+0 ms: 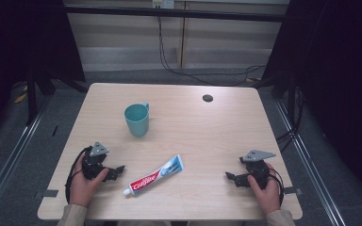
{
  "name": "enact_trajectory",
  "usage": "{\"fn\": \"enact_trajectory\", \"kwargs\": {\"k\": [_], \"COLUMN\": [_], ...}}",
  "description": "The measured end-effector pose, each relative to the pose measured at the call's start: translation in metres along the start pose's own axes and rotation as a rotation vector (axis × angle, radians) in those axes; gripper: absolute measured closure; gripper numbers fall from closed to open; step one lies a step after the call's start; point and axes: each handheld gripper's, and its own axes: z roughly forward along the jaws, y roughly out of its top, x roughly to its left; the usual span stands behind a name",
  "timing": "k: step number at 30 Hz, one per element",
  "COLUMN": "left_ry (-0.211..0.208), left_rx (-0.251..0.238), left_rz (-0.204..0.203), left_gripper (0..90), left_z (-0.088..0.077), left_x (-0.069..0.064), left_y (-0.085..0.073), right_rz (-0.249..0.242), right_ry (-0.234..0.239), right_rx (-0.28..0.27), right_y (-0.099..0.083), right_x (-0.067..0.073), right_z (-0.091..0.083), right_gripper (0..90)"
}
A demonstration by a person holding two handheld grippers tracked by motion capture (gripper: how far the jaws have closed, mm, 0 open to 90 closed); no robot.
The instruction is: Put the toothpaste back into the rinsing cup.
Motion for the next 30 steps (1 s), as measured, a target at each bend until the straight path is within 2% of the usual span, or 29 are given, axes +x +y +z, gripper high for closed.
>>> {"fn": "enact_trajectory", "kwargs": {"k": [3,12,15,17,18,19,21,22,25,30], "left_ry": [-0.006,-0.006,-0.01,-0.014,-0.033,-0.048,-0.062,-0.082,-0.113,-0.106], "left_rx": [0.009,0.011,0.071,0.108,0.127,0.152,0.163,0.192,0.219,0.251], "left_rz": [0.012,0.002,0.004,0.017,0.022,0.018,0.024,0.049,0.073,0.097], "left_gripper": [0.3,0.1,2.7,9.6,15.4,16.8,16.8,16.8,16.8,16.8], "left_z": [0.001,0.001,-0.001,-0.003,-0.004,-0.004,-0.005,-0.006,-0.007,-0.008], "left_x": [0.0,0.0,-0.001,-0.001,-0.001,-0.002,-0.002,-0.004,-0.01,-0.016], "left_y": [0.0,0.002,0.008,0.014,0.017,0.02,0.023,0.028,0.041,0.052], "right_rz": [0.0,0.0,0.0,0.0,0.0,0.0,0.0,0.0,0.0,0.0], "right_ry": [0.0,0.0,0.0,0.0,0.0,0.0,0.0,0.0,0.0,0.0], "right_rx": [0.0,0.0,0.0,0.0,0.0,-0.001,0.0,-0.001,0.0,0.0], "right_y": [0.0,0.0,0.0,0.0,0.0,0.0,0.0,0.0,0.0,0.0], "right_x": [0.0,0.0,0.0,0.0,0.0,0.0,0.0,0.0,0.0,0.0], "right_z": [0.0,0.0,0.0,0.0,0.0,0.0,0.0,0.0,0.0,0.0], "right_gripper": [12.0,12.0,12.0,12.0,12.0,12.0,12.0,12.0,12.0,12.0]}}
